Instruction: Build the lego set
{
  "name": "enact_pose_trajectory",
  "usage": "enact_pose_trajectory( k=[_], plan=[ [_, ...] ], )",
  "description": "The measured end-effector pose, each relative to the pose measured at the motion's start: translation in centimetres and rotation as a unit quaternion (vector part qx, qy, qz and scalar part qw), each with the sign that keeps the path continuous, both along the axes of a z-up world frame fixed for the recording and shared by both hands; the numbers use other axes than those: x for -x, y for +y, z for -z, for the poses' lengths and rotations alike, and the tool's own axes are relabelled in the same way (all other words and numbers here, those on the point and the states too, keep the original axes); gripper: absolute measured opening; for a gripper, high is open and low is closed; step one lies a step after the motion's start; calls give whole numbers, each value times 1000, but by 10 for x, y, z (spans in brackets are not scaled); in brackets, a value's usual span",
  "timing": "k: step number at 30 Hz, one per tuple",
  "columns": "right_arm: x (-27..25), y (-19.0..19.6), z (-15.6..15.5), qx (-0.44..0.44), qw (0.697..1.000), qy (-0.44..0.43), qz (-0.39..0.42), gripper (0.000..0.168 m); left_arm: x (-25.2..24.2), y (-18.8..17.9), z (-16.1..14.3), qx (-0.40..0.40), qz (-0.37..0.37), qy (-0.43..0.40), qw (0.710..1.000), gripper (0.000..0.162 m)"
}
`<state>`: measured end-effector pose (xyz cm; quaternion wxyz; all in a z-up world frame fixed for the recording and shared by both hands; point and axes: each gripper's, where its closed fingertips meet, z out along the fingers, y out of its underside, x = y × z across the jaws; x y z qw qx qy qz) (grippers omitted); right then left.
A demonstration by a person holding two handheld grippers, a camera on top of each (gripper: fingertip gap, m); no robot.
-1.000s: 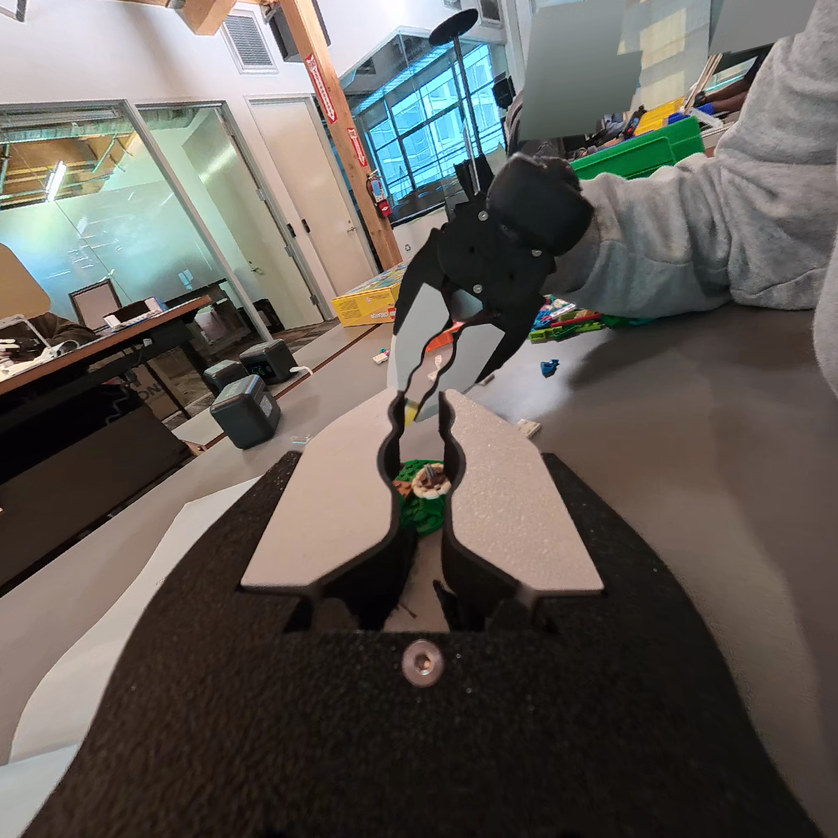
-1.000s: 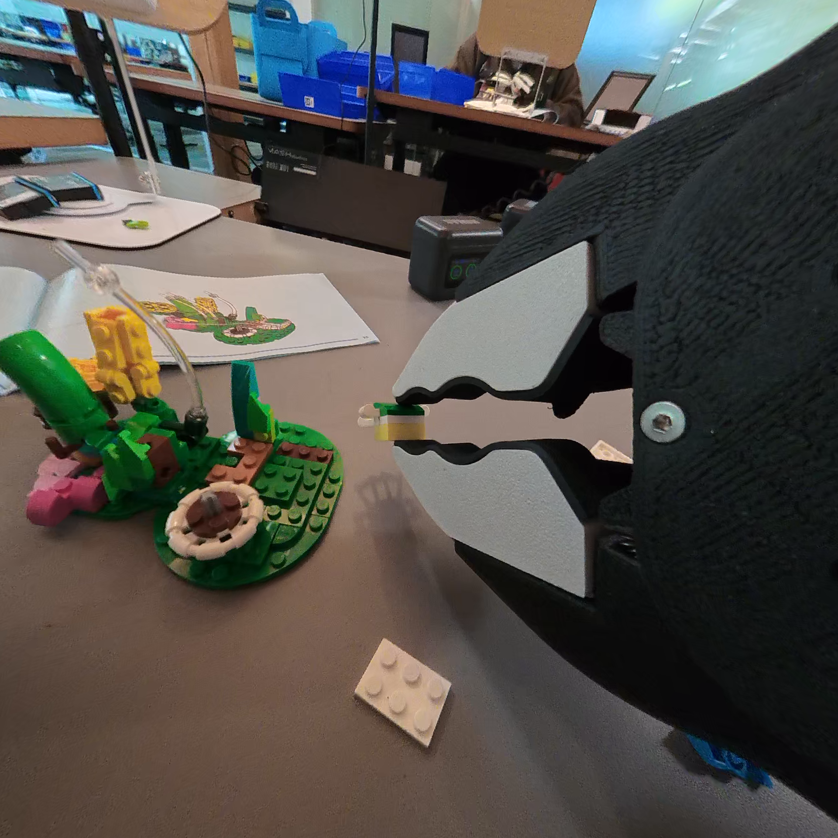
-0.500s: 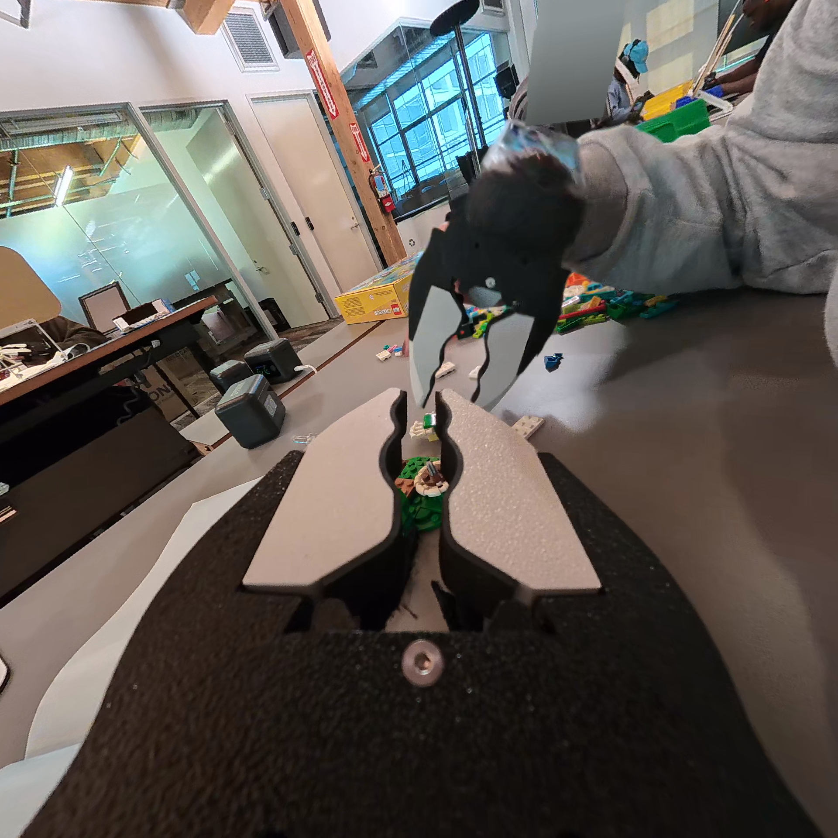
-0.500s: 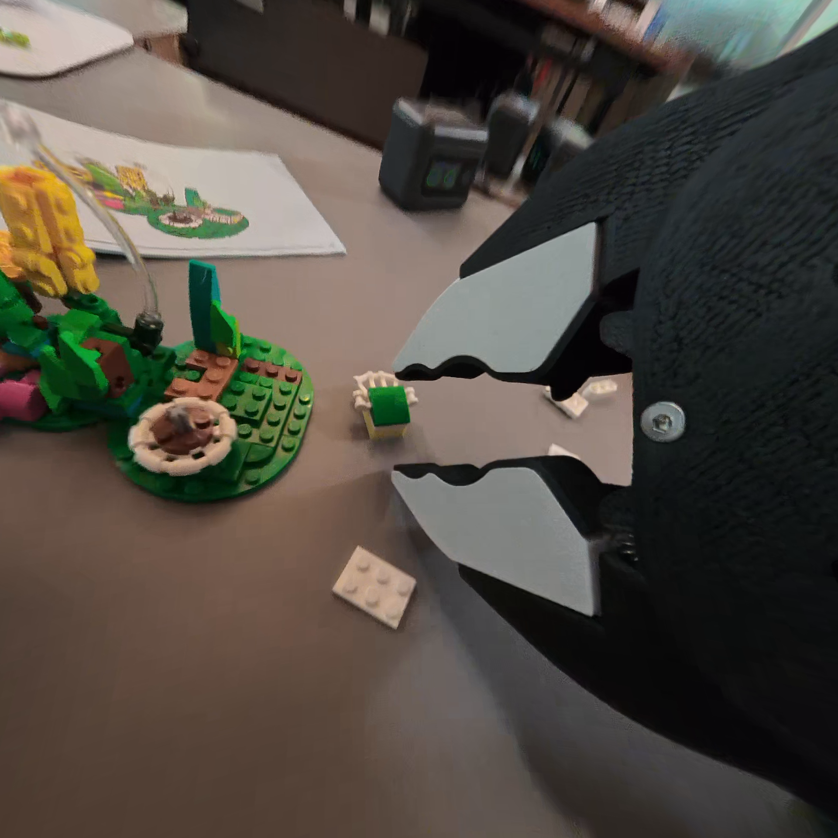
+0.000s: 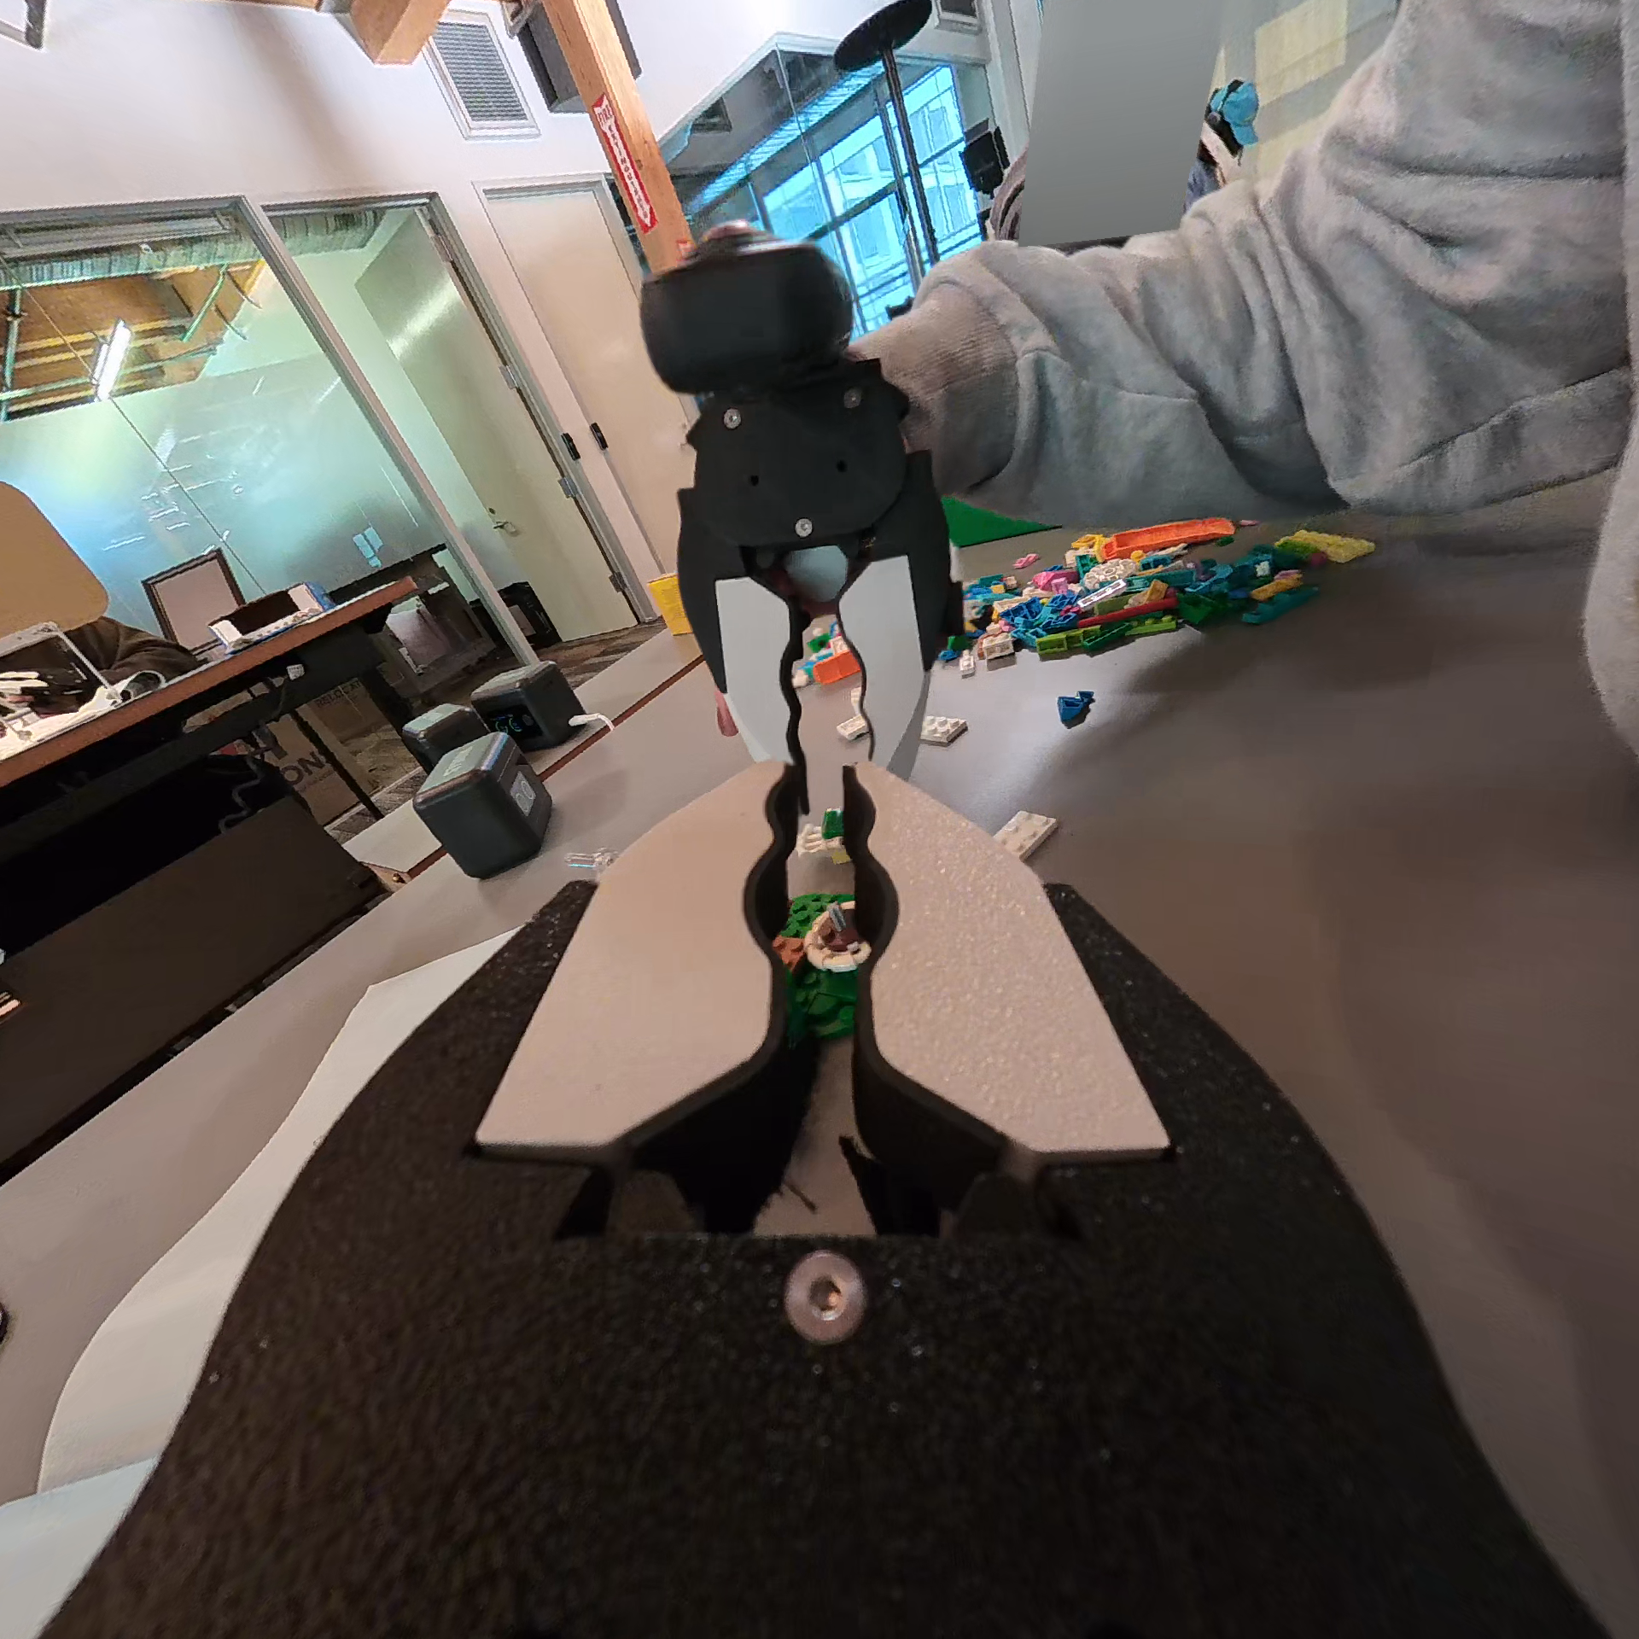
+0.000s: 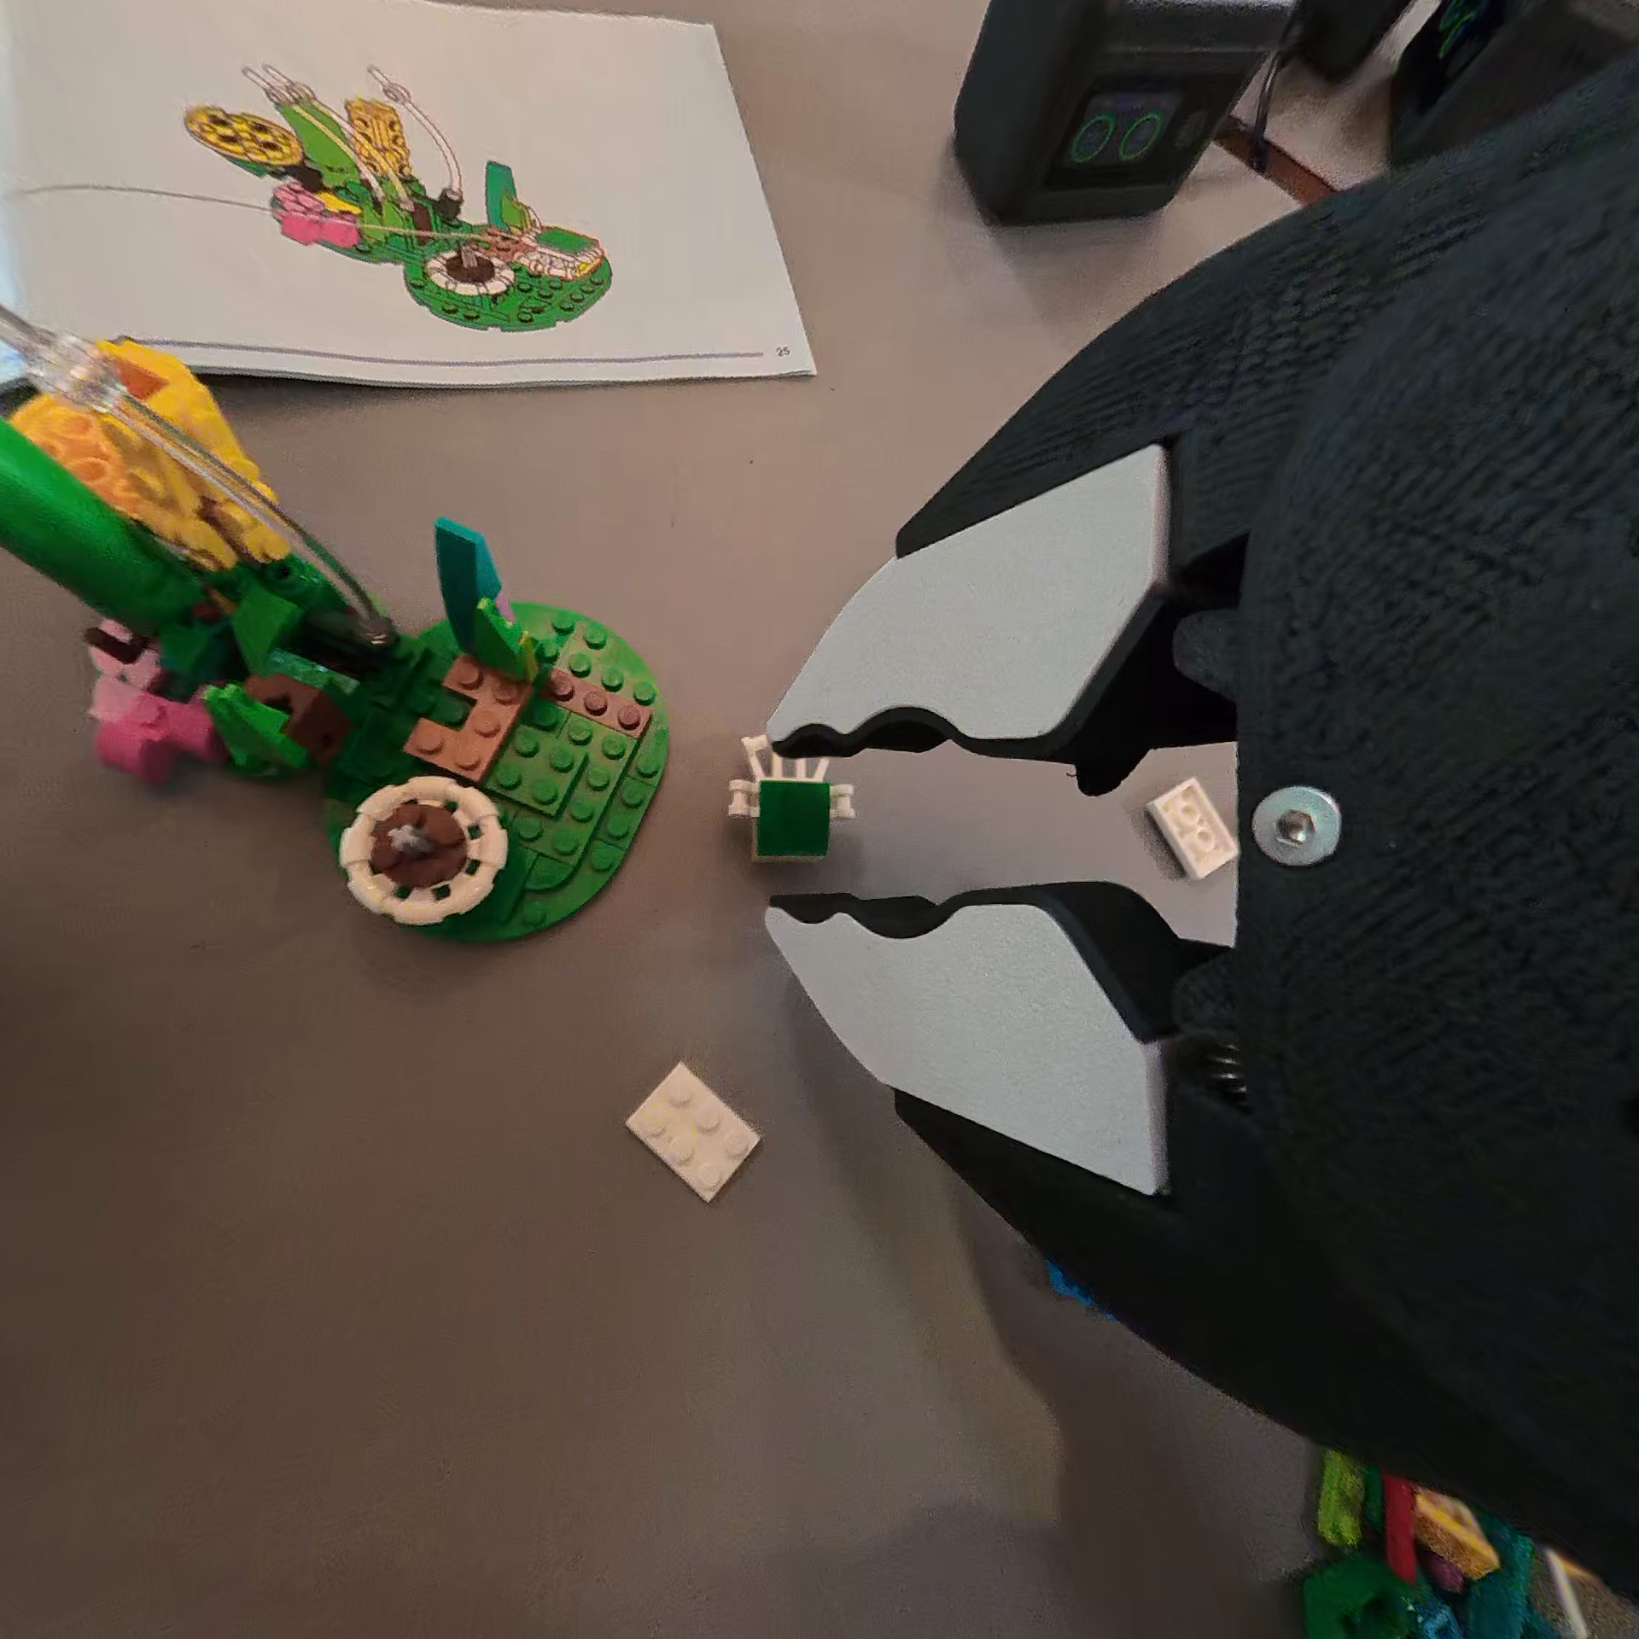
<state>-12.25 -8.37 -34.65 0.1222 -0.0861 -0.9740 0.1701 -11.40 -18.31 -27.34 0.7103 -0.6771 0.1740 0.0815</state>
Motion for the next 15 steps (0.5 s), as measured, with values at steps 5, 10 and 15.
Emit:
enact_pose_trajectory(
  k=[5, 10, 15],
  plan=[
    [-1, 6, 11, -20, 1000, -16, -7, 28, -2, 0, 0, 0, 2, 2, 1000, 8],
    [4, 6, 15, -32, 999, 6, -15, 20, -3, 0, 0, -1, 2, -1, 1000, 8],
    [4, 5, 15, -36, 999, 11, -15, 18, -3, 0, 0, 0, 1, 0, 1000, 7]
  ],
)
